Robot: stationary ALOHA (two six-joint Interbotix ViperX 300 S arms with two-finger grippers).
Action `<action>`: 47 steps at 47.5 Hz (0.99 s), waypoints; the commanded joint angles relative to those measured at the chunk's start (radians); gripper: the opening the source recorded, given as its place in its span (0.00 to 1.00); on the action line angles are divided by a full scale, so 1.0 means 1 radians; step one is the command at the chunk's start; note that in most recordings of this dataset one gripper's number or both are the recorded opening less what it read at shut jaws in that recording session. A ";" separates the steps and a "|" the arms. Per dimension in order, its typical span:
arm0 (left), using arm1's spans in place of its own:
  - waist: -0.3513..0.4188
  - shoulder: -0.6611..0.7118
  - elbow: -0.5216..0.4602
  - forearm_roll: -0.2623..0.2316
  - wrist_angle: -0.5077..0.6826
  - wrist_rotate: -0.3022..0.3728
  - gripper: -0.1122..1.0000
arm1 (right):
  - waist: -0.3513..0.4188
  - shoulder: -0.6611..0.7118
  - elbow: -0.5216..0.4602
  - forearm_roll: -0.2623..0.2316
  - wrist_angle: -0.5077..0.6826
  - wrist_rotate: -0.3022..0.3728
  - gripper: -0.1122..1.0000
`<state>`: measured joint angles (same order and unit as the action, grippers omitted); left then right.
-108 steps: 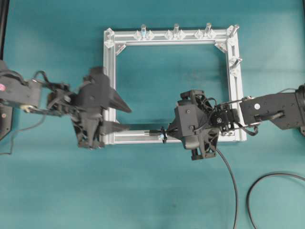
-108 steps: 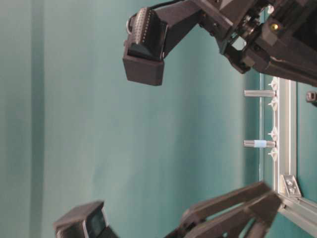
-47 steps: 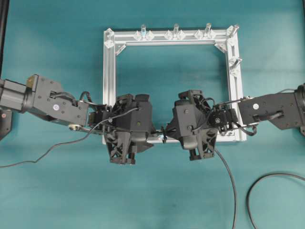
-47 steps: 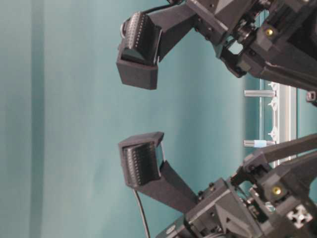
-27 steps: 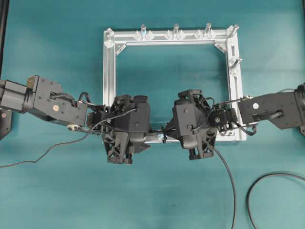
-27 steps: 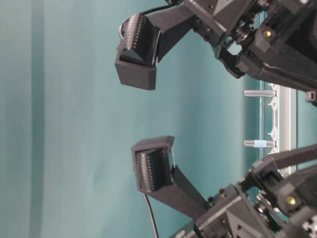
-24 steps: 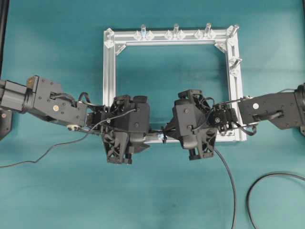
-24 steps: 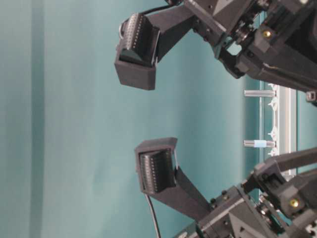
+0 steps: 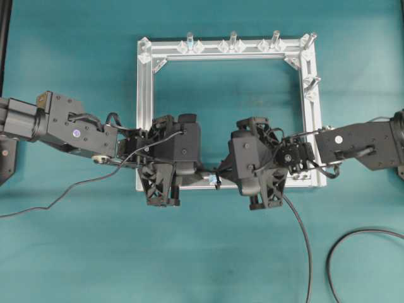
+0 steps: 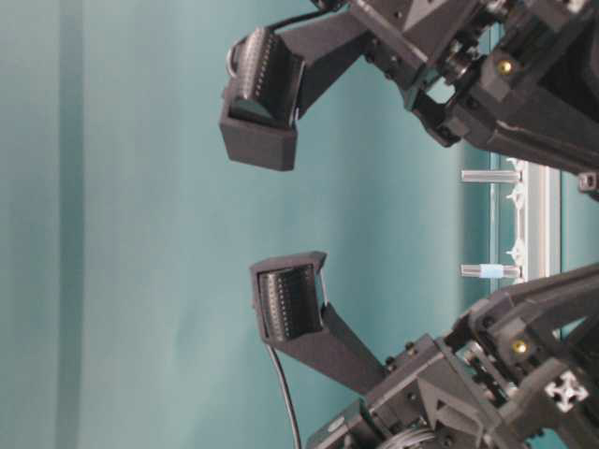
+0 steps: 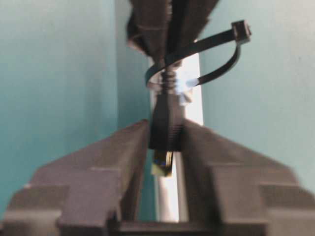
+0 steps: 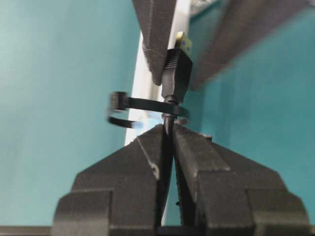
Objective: Insert the wire through the string loop located in the center.
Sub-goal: 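Grasp the USB plug with the left gripper and open the right gripper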
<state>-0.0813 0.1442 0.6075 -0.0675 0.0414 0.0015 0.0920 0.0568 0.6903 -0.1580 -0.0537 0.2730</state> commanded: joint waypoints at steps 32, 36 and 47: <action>0.000 -0.031 -0.023 0.003 -0.008 0.005 0.27 | 0.003 -0.012 0.009 -0.002 0.005 -0.002 0.17; 0.000 -0.029 -0.023 0.003 -0.008 0.005 0.27 | 0.003 -0.012 0.011 0.000 0.005 -0.002 0.17; 0.000 -0.031 -0.025 0.003 -0.008 0.002 0.27 | 0.003 -0.012 0.011 0.000 0.008 0.000 0.41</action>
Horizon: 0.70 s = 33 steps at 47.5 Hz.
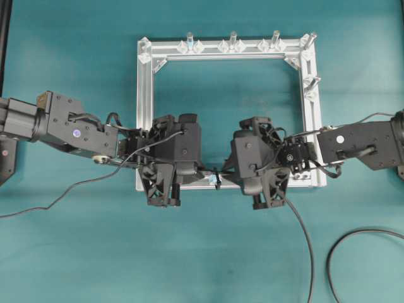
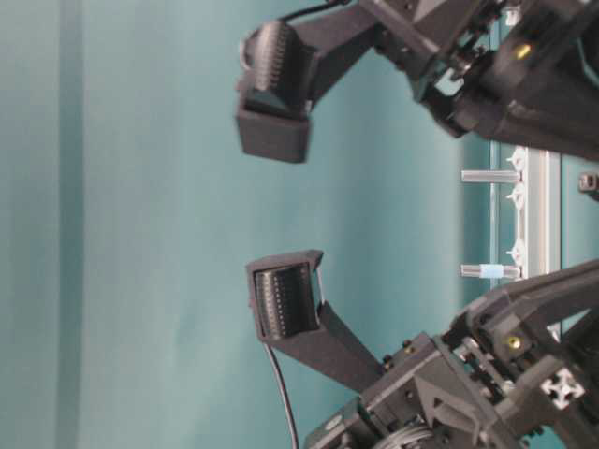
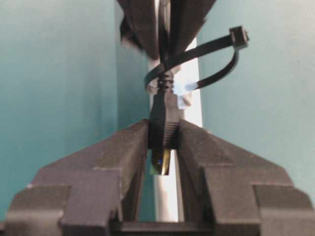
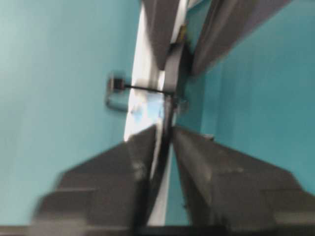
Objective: Insert the wire through the string loop located in the center.
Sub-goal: 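Grasp the USB plug with the left gripper and open the right gripper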
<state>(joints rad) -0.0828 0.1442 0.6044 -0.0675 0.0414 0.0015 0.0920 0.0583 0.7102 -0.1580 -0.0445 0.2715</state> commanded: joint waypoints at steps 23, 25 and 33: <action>0.002 -0.034 -0.017 0.003 -0.002 0.002 0.27 | 0.003 -0.043 0.002 -0.002 0.012 0.000 0.69; 0.002 -0.037 -0.012 0.003 0.002 0.002 0.27 | 0.003 -0.054 0.008 -0.002 0.020 0.000 0.68; 0.002 -0.081 0.029 0.003 0.020 0.002 0.27 | 0.003 -0.094 0.037 -0.002 0.048 0.000 0.68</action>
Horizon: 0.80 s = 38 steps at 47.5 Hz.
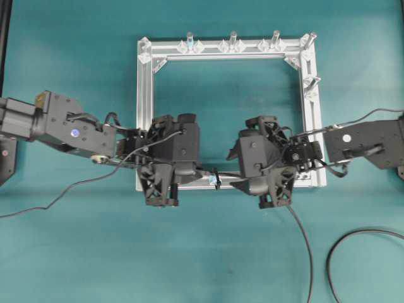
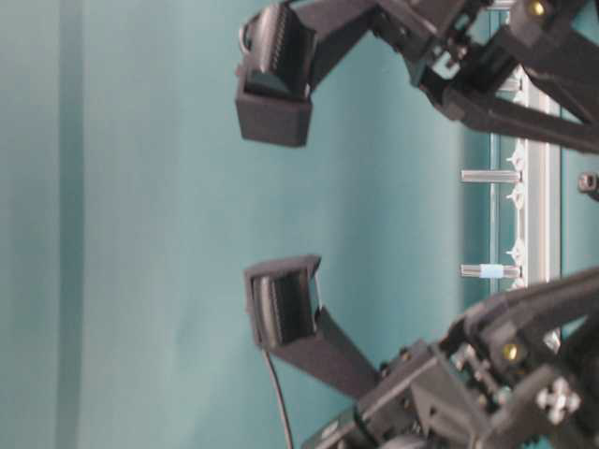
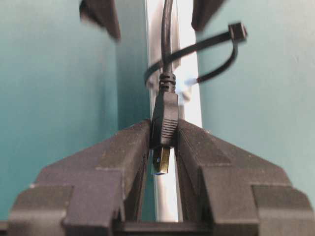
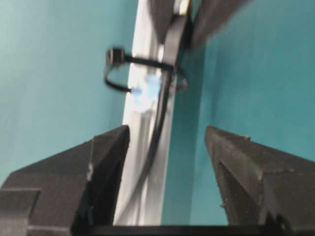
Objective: Insert the wire through the string loop located in the center.
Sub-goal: 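Grasp the USB plug with the left gripper and open the right gripper, then pull the cable leftward through the loop with the left gripper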
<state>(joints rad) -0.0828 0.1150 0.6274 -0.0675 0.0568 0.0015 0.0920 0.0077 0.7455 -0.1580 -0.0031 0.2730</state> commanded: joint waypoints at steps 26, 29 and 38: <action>0.002 -0.287 0.210 0.003 0.104 -0.043 0.23 | 0.003 -0.127 0.067 -0.002 0.017 -0.002 0.68; 0.002 -0.307 0.229 0.003 0.104 -0.052 0.23 | 0.003 -0.129 0.067 -0.002 0.017 -0.002 0.68; 0.000 -0.357 0.285 0.003 0.104 -0.083 0.23 | 0.003 -0.129 0.067 0.000 0.017 0.000 0.68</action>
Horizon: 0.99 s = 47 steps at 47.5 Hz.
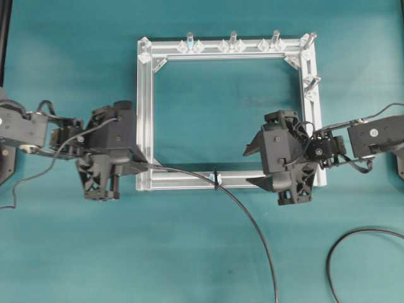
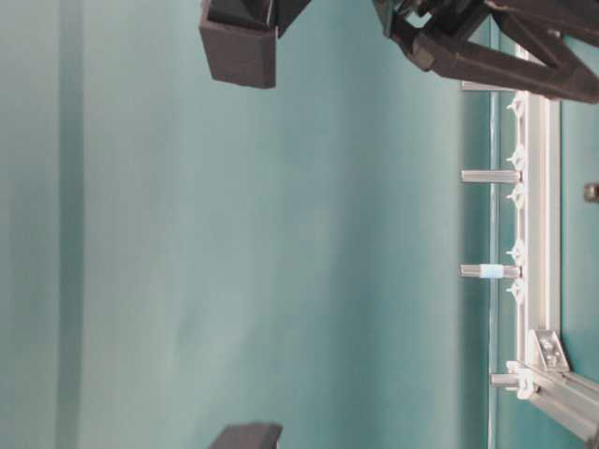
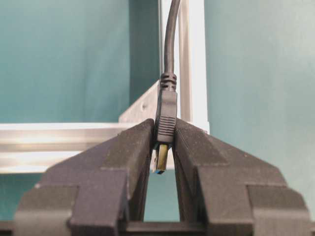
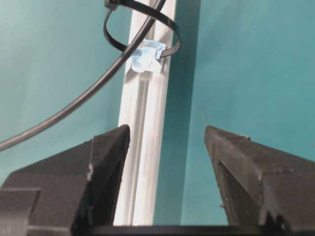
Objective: Insert the wire through the string loop located in the center.
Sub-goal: 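Pull the cable leftward through the loop with the left gripper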
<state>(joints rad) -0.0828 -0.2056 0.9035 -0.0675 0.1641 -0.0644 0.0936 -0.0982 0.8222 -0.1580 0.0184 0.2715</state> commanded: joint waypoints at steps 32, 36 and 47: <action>-0.037 -0.121 0.110 0.002 0.015 -0.097 0.23 | 0.002 -0.023 -0.008 0.002 -0.003 0.002 0.68; -0.063 -0.084 0.109 0.003 0.014 -0.100 0.23 | 0.002 -0.023 -0.008 0.000 -0.003 0.002 0.68; -0.089 0.021 0.072 0.003 -0.028 -0.100 0.23 | 0.002 -0.023 -0.008 0.000 -0.003 0.002 0.68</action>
<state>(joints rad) -0.1657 -0.2040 1.0078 -0.0675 0.1611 -0.1580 0.0920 -0.0982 0.8222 -0.1580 0.0184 0.2730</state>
